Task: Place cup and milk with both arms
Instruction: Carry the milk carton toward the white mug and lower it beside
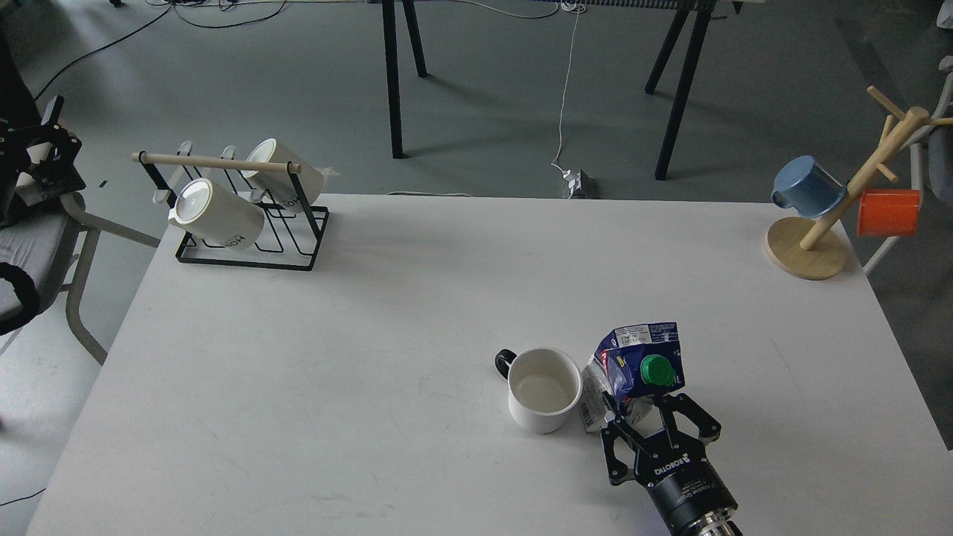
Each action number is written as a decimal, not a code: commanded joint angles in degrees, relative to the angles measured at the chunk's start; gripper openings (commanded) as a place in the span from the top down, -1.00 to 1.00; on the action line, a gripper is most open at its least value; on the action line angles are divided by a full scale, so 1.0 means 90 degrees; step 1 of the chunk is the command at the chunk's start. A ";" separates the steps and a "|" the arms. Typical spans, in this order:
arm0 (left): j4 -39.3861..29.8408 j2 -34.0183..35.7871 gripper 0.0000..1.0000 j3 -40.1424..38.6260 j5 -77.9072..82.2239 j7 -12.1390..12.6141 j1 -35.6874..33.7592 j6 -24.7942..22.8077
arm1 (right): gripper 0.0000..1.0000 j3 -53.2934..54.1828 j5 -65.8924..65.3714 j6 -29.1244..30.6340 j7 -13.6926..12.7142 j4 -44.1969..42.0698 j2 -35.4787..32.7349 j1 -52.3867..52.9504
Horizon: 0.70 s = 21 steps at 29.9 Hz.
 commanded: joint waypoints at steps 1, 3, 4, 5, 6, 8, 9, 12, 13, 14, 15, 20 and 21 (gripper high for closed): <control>0.0000 -0.0021 -1.00 0.0000 -0.0001 -0.0004 0.0000 0.0008 | 0.00 0.0052 -0.0006 0.0000 0.0001 -0.0001 -0.0009 0.0096; 0.0000 -0.0041 -1.00 0.0000 -0.0001 -0.0004 0.0000 0.0018 | 0.00 0.0023 -0.0016 0.0000 -0.0008 -0.0030 -0.0009 0.0125; 0.0000 -0.0041 -1.00 0.0000 -0.0001 -0.0004 0.0000 0.0018 | -0.01 -0.0007 -0.0016 0.0000 -0.0008 -0.0050 0.0000 0.0135; 0.0009 -0.0041 -1.00 0.0000 -0.0001 -0.0004 -0.0009 0.0018 | -0.02 -0.0036 -0.0016 0.0000 -0.0008 -0.0069 0.0010 0.0135; 0.0009 -0.0031 -1.00 0.0000 -0.0001 -0.0004 -0.0010 0.0018 | -0.02 -0.0036 -0.0026 0.0000 -0.0008 -0.0089 0.0010 0.0125; 0.0009 -0.0002 -1.00 0.0000 -0.0001 0.0006 -0.0010 0.0018 | -0.02 -0.0036 -0.0026 0.0000 -0.0008 -0.0118 0.0030 0.0135; 0.0009 0.0008 -1.00 0.0000 -0.0001 0.0006 -0.0010 0.0018 | -0.03 -0.0036 -0.0026 0.0000 -0.0008 -0.0128 0.0049 0.0144; 0.0009 0.0027 -1.00 0.0000 -0.0001 0.0006 -0.0019 0.0018 | -0.05 -0.0046 -0.0036 0.0000 -0.0008 -0.0391 0.0215 0.0252; 0.0009 0.0027 -1.00 0.0000 -0.0001 0.0006 -0.0019 0.0018 | -0.05 -0.0046 -0.0036 0.0000 -0.0008 -0.0450 0.0254 0.0271; 0.0009 0.0027 -1.00 0.0000 -0.0001 0.0006 -0.0019 0.0018 | -0.06 -0.0046 -0.0036 0.0000 -0.0008 -0.0499 0.0274 0.0291; 0.0009 0.0027 -1.00 0.0000 -0.0001 0.0006 -0.0019 0.0018 | -0.09 -0.0046 -0.0036 0.0000 -0.0008 -0.0509 0.0274 0.0301; 0.0009 -0.0021 -1.00 0.0000 -0.0001 -0.0004 -0.0010 0.0018 | -0.40 -0.0075 -0.0036 0.0000 -0.0038 -0.0499 0.0264 0.0301; 0.0009 -0.0021 -1.00 0.0000 -0.0001 -0.0004 0.0000 0.0018 | -0.46 -0.0075 -0.0036 0.0000 -0.0038 -0.0499 0.0264 0.0301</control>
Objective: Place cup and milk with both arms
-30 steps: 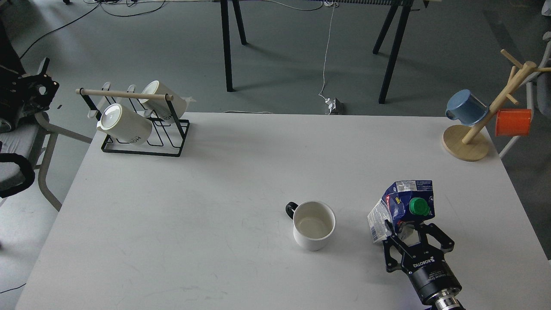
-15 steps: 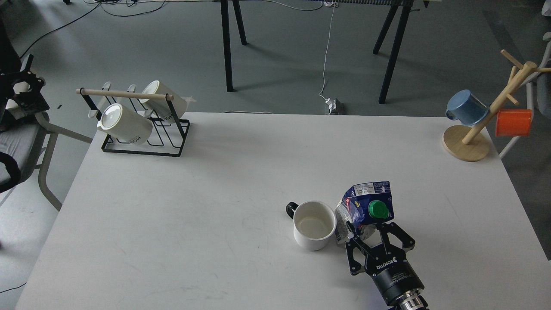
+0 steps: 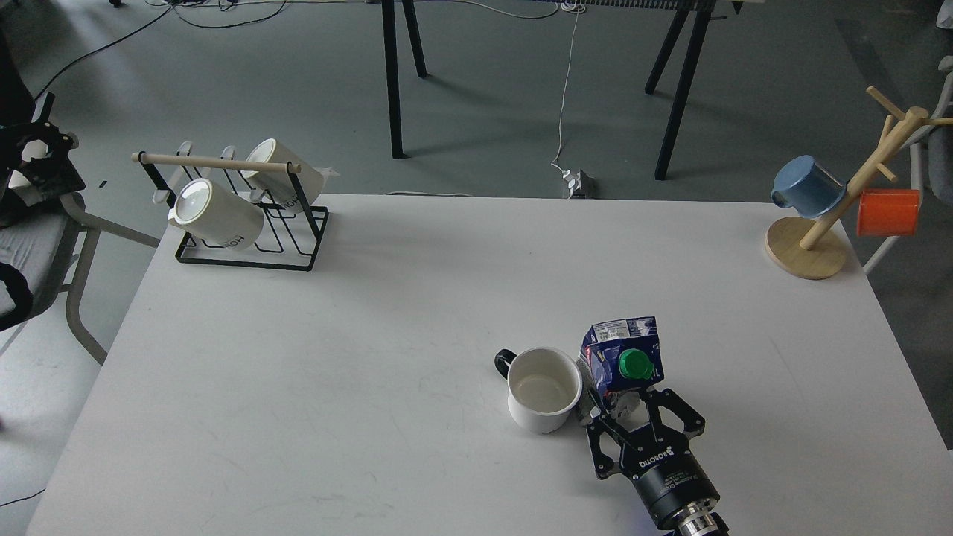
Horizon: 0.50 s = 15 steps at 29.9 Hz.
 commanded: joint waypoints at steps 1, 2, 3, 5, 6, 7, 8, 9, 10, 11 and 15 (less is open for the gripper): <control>-0.0003 -0.0029 -1.00 0.0000 0.0000 -0.0012 0.0018 0.0000 | -0.53 -0.0015 0.0001 0.0000 -0.0012 0.0000 0.0006 0.0001; -0.0003 -0.0019 -1.00 0.0000 0.0000 -0.0012 0.0028 0.0000 | -0.63 -0.0015 0.0001 0.0000 -0.0012 0.0000 0.0007 0.0001; 0.0006 -0.0009 -1.00 0.0000 0.0000 -0.0012 0.0028 -0.0010 | -0.75 -0.0015 0.0001 0.0000 -0.0002 0.0010 0.0007 0.0001; -0.0003 -0.0009 -1.00 0.0000 0.0000 -0.0012 0.0028 -0.0010 | -0.95 -0.0015 0.0001 0.0000 -0.0002 0.0039 0.0016 0.0001; -0.0003 0.0000 -1.00 0.0000 0.0000 -0.0012 0.0028 -0.0010 | -0.95 -0.0015 0.0001 0.0000 -0.0002 0.0039 0.0016 0.0001; 0.0006 -0.0009 -1.00 0.0000 0.0000 -0.0012 0.0028 -0.0010 | -0.96 -0.0015 0.0001 0.0000 -0.0002 0.0039 0.0016 -0.0009; -0.0003 -0.0009 -1.00 0.0000 0.0000 -0.0012 0.0028 -0.0001 | -0.96 -0.0005 0.0001 0.0000 -0.0002 0.0039 0.0007 -0.0028; -0.0003 -0.0009 -1.00 0.0000 0.0000 -0.0012 0.0028 0.0000 | -0.96 -0.0005 0.0001 0.0000 -0.0002 0.0049 0.0007 -0.0057; 0.0006 -0.0009 -1.00 0.0000 0.0000 -0.0012 0.0028 -0.0010 | -0.96 -0.0005 0.0001 0.0000 -0.0002 0.0069 -0.0003 -0.0077; -0.0003 -0.0019 -1.00 0.0000 0.0000 -0.0012 0.0028 -0.0010 | -0.96 -0.0005 0.0001 0.0000 -0.0002 0.0078 -0.0023 -0.0087; -0.0003 -0.0029 -1.00 0.0000 0.0000 -0.0022 0.0028 -0.0010 | -0.96 0.0083 0.0001 0.0000 -0.0002 0.0127 -0.0052 -0.0174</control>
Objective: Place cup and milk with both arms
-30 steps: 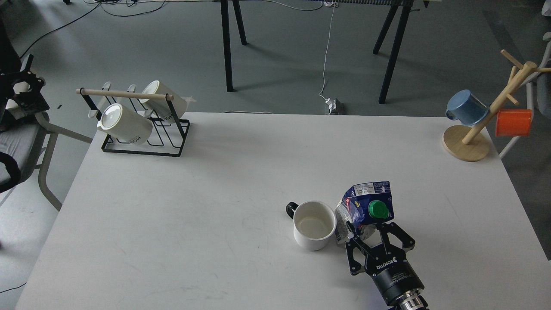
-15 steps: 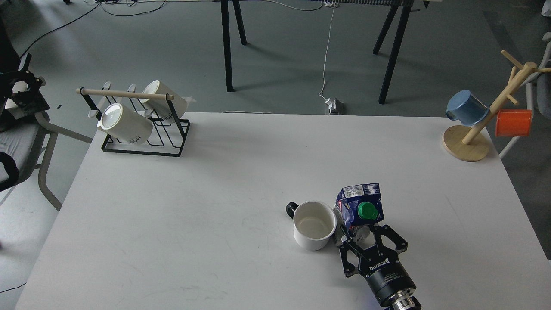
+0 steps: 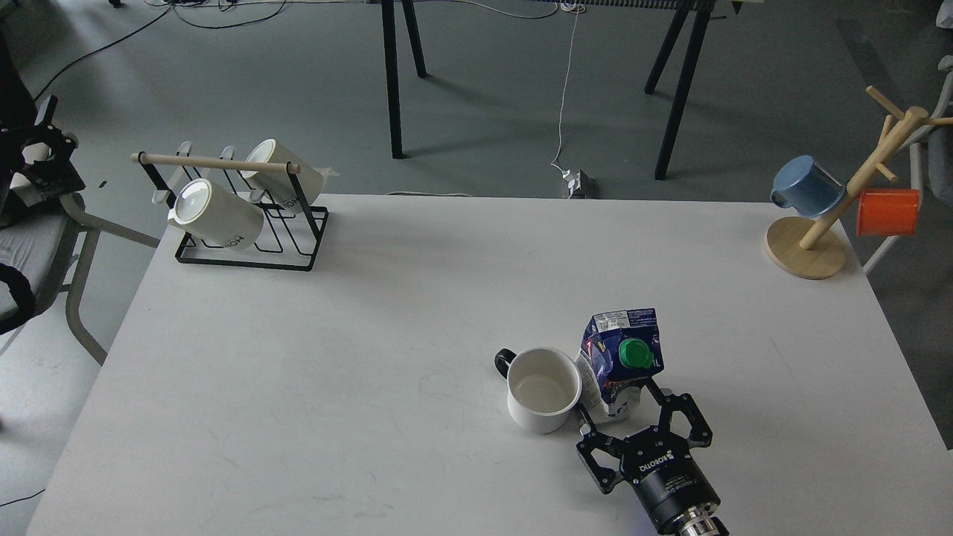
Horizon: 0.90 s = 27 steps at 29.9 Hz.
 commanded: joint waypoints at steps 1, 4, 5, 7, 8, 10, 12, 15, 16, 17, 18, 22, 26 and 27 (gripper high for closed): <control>-0.0003 -0.0017 -1.00 0.0000 0.0000 -0.0009 0.0000 -0.0002 | -0.96 0.0098 0.0001 0.0000 0.0010 0.0043 -0.0031 -0.0113; -0.0002 0.0032 -1.00 0.0000 0.0000 -0.0009 0.0000 -0.0002 | -0.96 0.0108 0.0001 0.0000 0.0020 0.0141 -0.0109 -0.0201; -0.0003 0.0051 -1.00 -0.0010 0.0000 -0.0009 0.0000 -0.0002 | -0.96 0.0108 0.0001 0.0000 0.0020 0.0257 -0.0138 -0.0279; -0.0003 0.0100 -1.00 -0.0020 -0.0009 -0.0009 -0.0010 -0.0002 | -0.96 0.0117 0.0001 0.0000 0.0020 0.0521 -0.0313 -0.0513; -0.0003 0.0139 -1.00 -0.0020 -0.0009 -0.0009 -0.0010 -0.0002 | -0.96 0.0127 0.0001 0.0000 0.0020 0.0590 -0.0421 -0.0563; -0.0003 0.0179 -1.00 -0.0020 -0.0009 0.0000 -0.0029 -0.0002 | -0.96 0.0118 0.0001 0.0000 0.0010 0.0658 -0.0684 -0.0631; -0.0003 0.0179 -1.00 -0.0020 -0.0009 -0.0009 -0.0039 0.0008 | -0.96 0.0069 -0.0018 0.0000 -0.0009 0.0639 -0.0860 -0.0641; -0.0003 0.0149 -1.00 -0.0010 -0.0009 -0.0009 -0.0058 -0.0002 | -0.97 0.0030 -0.0096 0.0000 -0.0029 0.0610 -0.0988 -0.0651; -0.0003 0.0140 -1.00 -0.0010 -0.0009 -0.0009 -0.0058 -0.0002 | -0.96 0.0030 -0.0164 0.0000 -0.0029 0.0620 -0.1046 -0.0680; -0.0003 0.0140 -1.00 -0.0010 -0.0009 -0.0009 -0.0058 -0.0002 | -0.96 0.0059 -0.0184 0.0000 -0.0029 0.0629 -0.1105 -0.0748; -0.0012 0.0130 -1.00 -0.0020 -0.0009 -0.0009 -0.0058 -0.0011 | -0.96 0.0107 -0.0184 0.0000 -0.0029 0.0649 -0.1173 -0.0807; -0.0022 0.0149 -1.00 -0.0069 -0.0029 -0.0009 -0.0049 -0.0070 | -0.97 0.0663 -0.0165 0.0000 -0.0029 0.0990 -0.1865 -0.0944; -0.0022 0.0188 -1.00 -0.0079 -0.0048 -0.0009 -0.0029 -0.0109 | -0.96 0.1550 -0.0175 0.0000 0.0010 0.1001 -0.2150 -0.0857; -0.0022 0.0188 -1.00 -0.0079 -0.0048 -0.0009 -0.0020 -0.0099 | -0.97 0.1901 -0.0194 0.0000 0.0020 0.0972 -0.2150 -0.0808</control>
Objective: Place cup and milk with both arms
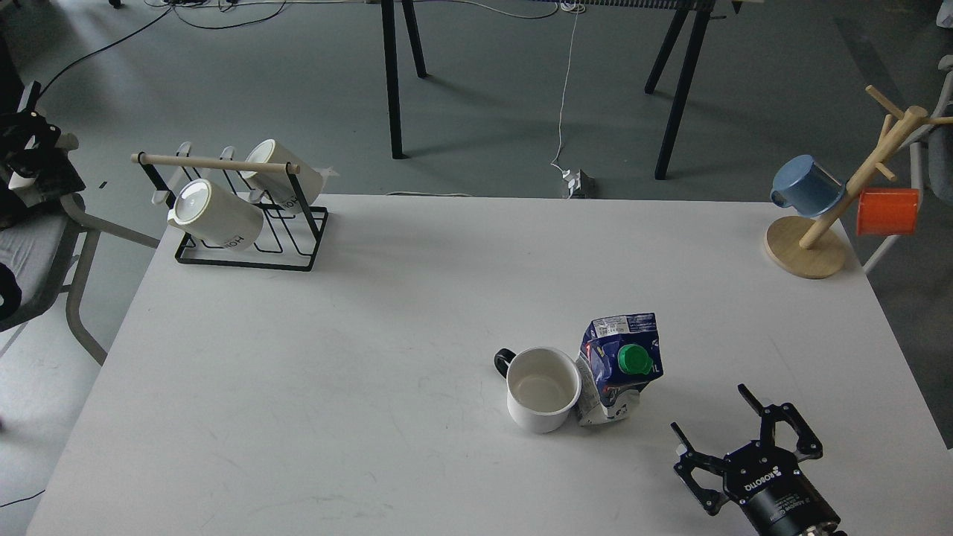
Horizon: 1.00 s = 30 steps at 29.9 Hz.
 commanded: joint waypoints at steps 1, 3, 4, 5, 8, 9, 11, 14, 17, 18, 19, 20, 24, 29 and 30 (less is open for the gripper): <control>0.0002 0.0023 -1.00 -0.0004 -0.0010 0.0000 0.0033 -0.0001 | -0.97 0.1102 -0.0023 0.0000 0.0044 -0.0109 -0.0029 0.0226; 0.0002 0.0004 -1.00 0.0006 -0.0010 0.0000 0.0033 0.0028 | -0.99 0.1660 -0.0033 0.0000 0.0044 -0.0381 0.0059 0.0712; 0.0002 -0.0006 -1.00 0.0006 -0.0010 0.0010 0.0024 0.0019 | -0.99 0.1836 -0.0071 0.0000 0.0035 -0.0625 0.0088 0.1083; 0.0002 -0.0025 -1.00 0.0015 -0.0010 0.0019 0.0004 0.0009 | -0.99 0.1847 -0.0120 0.0000 0.0035 -0.0888 0.0098 0.1444; 0.0002 -0.0094 -1.00 0.0015 -0.0010 0.0029 -0.0064 -0.0020 | -0.99 0.1838 -0.0461 0.0000 0.0035 -0.1689 0.0031 0.2499; 0.0002 -0.0133 -1.00 0.0015 -0.0010 0.0039 -0.0084 -0.0030 | -0.99 0.1838 -0.0588 0.0000 0.0006 -0.1875 -0.0009 0.2773; 0.0002 -0.0288 -1.00 0.0045 -0.0010 0.0049 -0.0142 -0.0050 | -0.99 0.1838 -0.1027 0.0000 -0.0004 -0.2285 -0.0038 0.3262; 0.0032 -0.0542 -1.00 0.0064 0.0000 0.0058 -0.0172 -0.0128 | -0.99 0.1828 -0.1350 0.0000 -0.0004 -0.2774 -0.0048 0.3975; 0.0099 -0.0796 -1.00 0.0025 0.0000 0.0059 -0.0191 -0.0138 | -0.99 0.1789 -0.1400 0.0000 -0.0014 -0.3320 -0.0019 0.4590; 0.0148 -0.0913 -1.00 0.0025 0.0000 0.0059 -0.0249 -0.0147 | -0.99 0.1683 -0.1400 0.0000 -0.0014 -0.3506 -0.0009 0.4824; 0.0197 -0.1030 -1.00 0.0054 0.0000 0.0059 -0.0337 -0.0157 | -0.99 0.1517 -0.1390 0.0000 -0.0004 -0.3711 -0.0019 0.5088; 0.0246 -0.1128 -1.00 0.0074 0.0000 0.0059 -0.0425 -0.0167 | -0.99 0.1370 -0.1390 0.0000 0.0005 -0.3897 -0.0009 0.5322; 0.0471 -0.1402 -1.00 0.0093 0.0000 0.0059 -0.0572 -0.0167 | -0.99 0.0989 -0.1380 0.0000 0.0015 -0.4503 0.0059 0.6144; 0.0705 -0.1763 -1.00 0.0123 0.0029 0.0068 -0.0689 -0.0148 | -0.99 0.0803 -0.1361 0.0000 0.0035 -0.4563 0.0069 0.6525; 0.0754 -0.1841 -1.00 0.0152 0.0039 0.0068 -0.0699 -0.0148 | -0.99 0.0812 -0.1351 0.0000 0.0044 -0.4582 0.0069 0.6565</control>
